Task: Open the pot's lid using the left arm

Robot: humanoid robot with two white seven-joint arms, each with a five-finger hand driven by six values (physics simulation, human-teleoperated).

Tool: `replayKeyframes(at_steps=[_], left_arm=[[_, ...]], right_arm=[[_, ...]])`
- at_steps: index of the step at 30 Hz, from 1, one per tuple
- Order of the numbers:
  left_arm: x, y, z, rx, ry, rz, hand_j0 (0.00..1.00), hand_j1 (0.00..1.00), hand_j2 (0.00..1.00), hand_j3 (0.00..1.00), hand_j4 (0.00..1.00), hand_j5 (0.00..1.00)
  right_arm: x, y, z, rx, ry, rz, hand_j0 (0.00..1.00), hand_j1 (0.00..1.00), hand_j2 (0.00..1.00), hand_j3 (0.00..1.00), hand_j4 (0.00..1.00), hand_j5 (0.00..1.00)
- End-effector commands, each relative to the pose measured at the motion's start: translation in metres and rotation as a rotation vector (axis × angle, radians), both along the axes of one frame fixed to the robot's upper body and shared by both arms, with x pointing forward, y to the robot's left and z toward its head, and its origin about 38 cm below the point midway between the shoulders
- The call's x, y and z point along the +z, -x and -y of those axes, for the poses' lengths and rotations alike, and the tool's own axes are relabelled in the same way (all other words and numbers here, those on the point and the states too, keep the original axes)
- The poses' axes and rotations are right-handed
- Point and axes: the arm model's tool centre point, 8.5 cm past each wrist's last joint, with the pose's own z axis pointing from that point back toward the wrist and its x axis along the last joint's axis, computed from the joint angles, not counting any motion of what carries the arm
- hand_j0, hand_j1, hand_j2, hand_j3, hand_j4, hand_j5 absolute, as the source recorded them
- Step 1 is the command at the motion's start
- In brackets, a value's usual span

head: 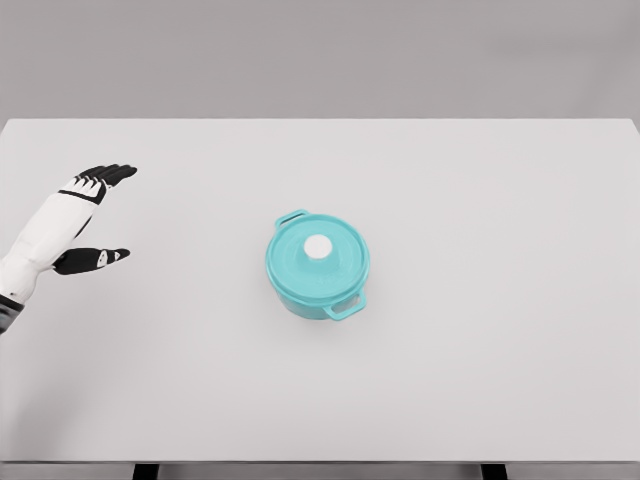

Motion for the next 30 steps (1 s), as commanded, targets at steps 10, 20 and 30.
replayKeyframes(at_steps=[10, 20, 30], left_arm=[[0.003, -0.002, 0.003, -0.007, 0.011, 0.011, 1.00, 1.00, 1.00, 1.00, 1.00, 1.00], [0.039, -0.013, 0.065, -0.256, -0.051, -0.007, 0.79, 0.79, 0.79, 0.79, 0.79, 0.79], [0.043, -0.022, 0.140, -0.508, 0.062, -0.050, 0.84, 0.84, 0.84, 0.84, 0.84, 0.84]], right_arm=[[0.000, 0.000, 0.000, 0.000, 0.000, 0.000, 1.00, 1.00, 1.00, 1.00, 1.00, 1.00], [0.000, 0.000, 0.000, 0.000, 0.000, 0.000, 1.00, 1.00, 1.00, 1.00, 1.00, 1.00], [0.000, 0.000, 0.000, 0.000, 0.000, 0.000, 1.00, 1.00, 1.00, 1.00, 1.00, 1.00]])
